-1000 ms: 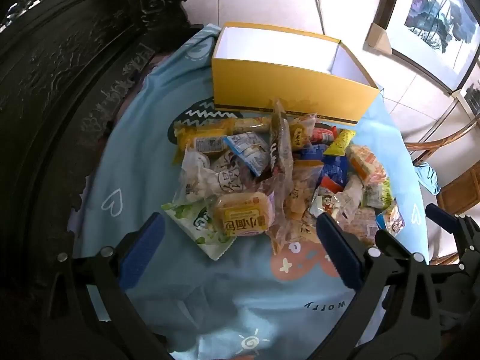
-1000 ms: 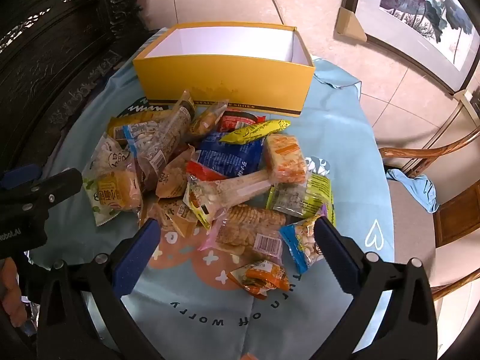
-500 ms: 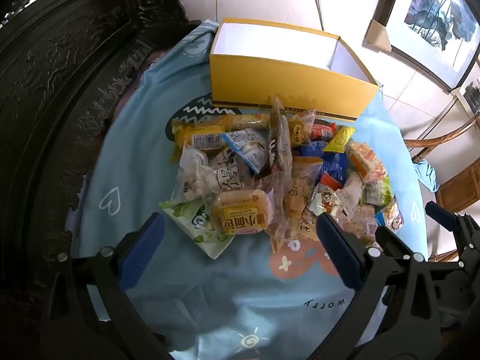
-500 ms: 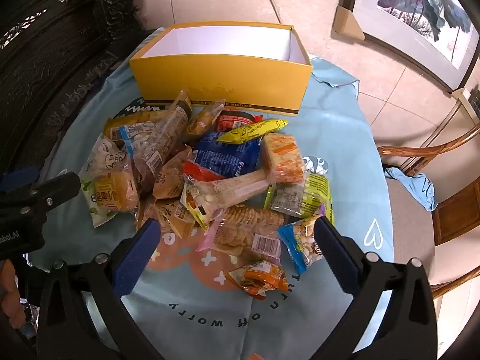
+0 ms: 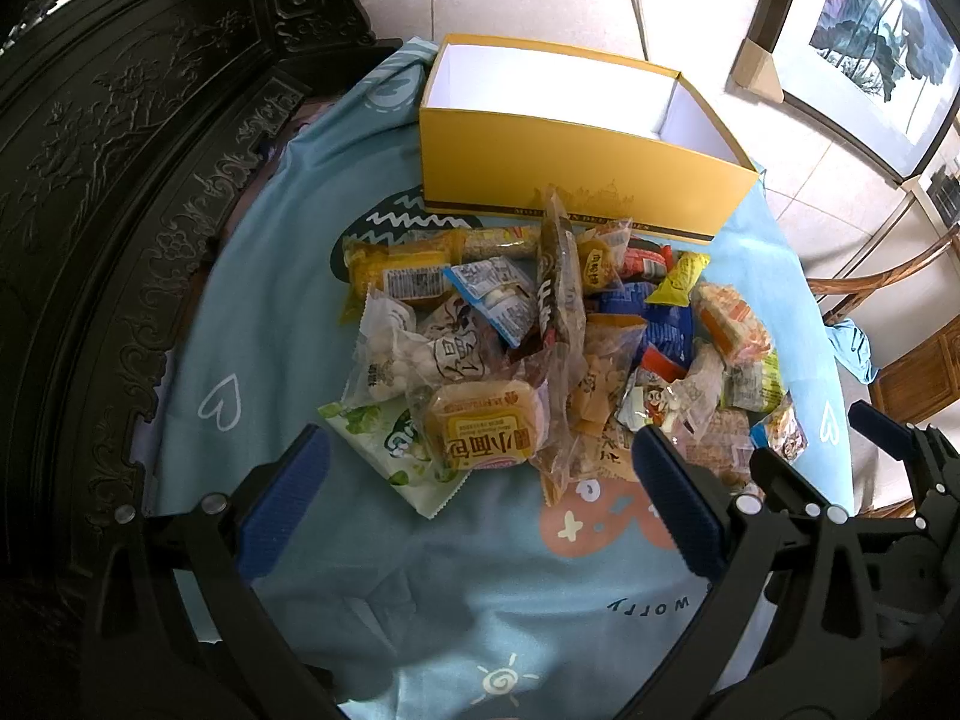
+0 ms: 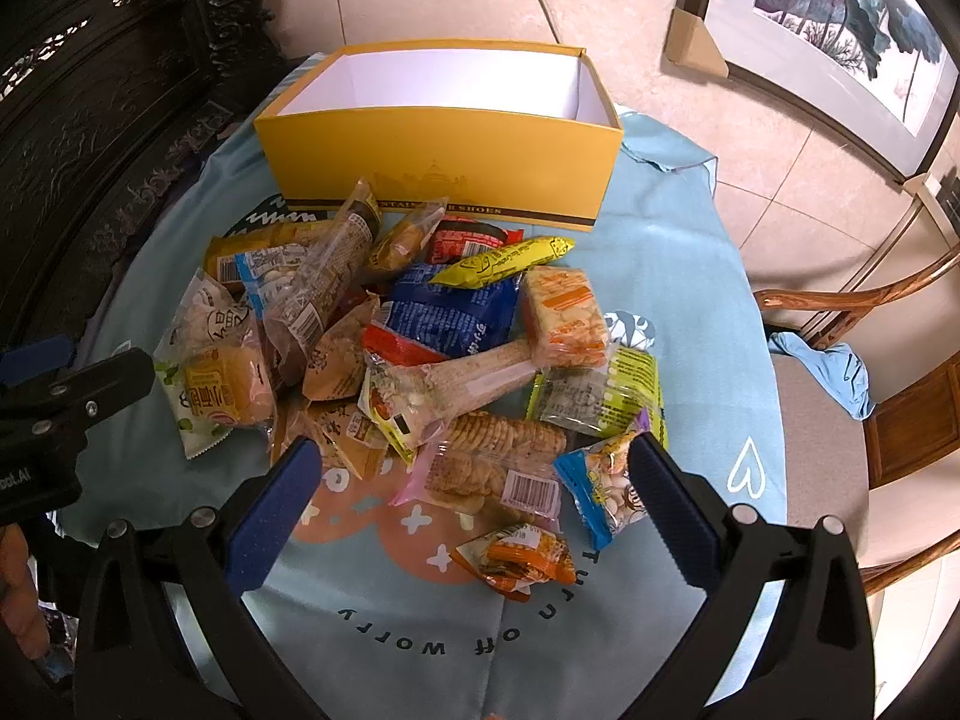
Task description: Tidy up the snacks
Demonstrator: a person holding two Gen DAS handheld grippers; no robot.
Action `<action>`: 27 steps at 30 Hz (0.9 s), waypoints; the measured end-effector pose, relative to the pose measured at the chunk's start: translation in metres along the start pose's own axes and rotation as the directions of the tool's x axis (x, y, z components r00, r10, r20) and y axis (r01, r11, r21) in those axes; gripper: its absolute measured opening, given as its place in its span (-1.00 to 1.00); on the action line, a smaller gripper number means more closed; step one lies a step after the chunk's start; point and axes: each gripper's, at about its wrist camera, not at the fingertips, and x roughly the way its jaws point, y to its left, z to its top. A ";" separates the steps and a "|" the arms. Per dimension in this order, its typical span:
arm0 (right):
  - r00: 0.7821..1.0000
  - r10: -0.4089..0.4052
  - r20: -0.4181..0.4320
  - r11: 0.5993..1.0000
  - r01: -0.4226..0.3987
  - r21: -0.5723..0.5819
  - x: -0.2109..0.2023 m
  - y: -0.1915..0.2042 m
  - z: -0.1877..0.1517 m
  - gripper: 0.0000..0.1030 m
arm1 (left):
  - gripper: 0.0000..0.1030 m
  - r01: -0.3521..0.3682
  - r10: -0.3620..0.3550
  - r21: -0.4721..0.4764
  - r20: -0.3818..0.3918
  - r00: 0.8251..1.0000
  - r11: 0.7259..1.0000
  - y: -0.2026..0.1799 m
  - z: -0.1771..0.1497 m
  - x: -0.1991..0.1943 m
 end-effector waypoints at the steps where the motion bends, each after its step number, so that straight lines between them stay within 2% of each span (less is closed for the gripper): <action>1: 1.000 0.000 0.000 1.000 0.000 0.001 0.000 0.000 0.000 0.97 | 0.96 0.001 -0.001 -0.005 -0.001 1.000 1.000 0.001 0.000 0.001; 27: 1.000 0.004 -0.001 1.000 -0.004 0.005 -0.001 0.004 0.002 0.97 | 0.96 0.019 -0.020 -0.028 -0.021 1.000 0.999 0.002 -0.001 -0.001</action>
